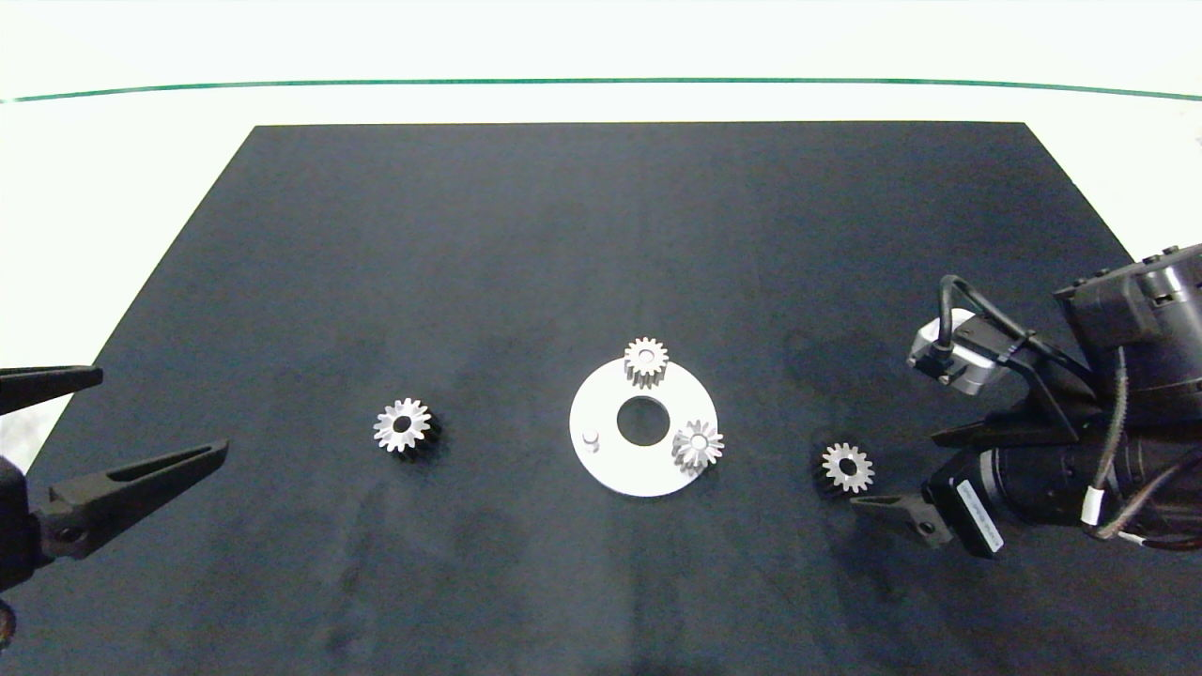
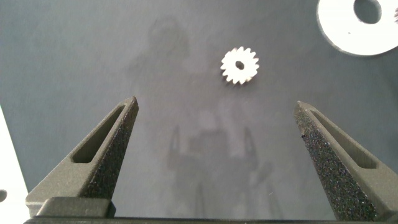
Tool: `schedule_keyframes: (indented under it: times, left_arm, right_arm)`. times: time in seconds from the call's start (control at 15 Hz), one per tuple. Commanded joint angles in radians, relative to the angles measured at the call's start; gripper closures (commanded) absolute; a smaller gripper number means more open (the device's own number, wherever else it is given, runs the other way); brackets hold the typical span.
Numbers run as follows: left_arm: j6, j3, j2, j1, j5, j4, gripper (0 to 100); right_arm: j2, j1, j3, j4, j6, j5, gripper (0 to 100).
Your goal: Remove an incorrectly installed larger gear and replace it with the correct smaller gear
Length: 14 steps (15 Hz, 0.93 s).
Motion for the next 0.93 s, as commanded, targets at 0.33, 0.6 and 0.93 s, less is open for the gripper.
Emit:
schedule_keyframes:
  times: [0.33, 0.6, 0.93]
  left_arm:
    - [-0.018, 0.001, -0.025, -0.002, -0.034, -0.043, 0]
    - [-0.036, 0.004, -0.030, 0.000, -0.034, -0.044, 0]
    - [-0.039, 0.006, -0.030, 0.000, -0.034, -0.044, 0]
  right_arm:
    - [0.121, 0.070, -0.040, -0.026, -0.032, -0.107, 0]
    - [0.161, 0.068, -0.040, -0.056, -0.024, -0.109, 0]
    - [0.187, 0.066, -0.041, -0.092, 0.002, -0.110, 3]
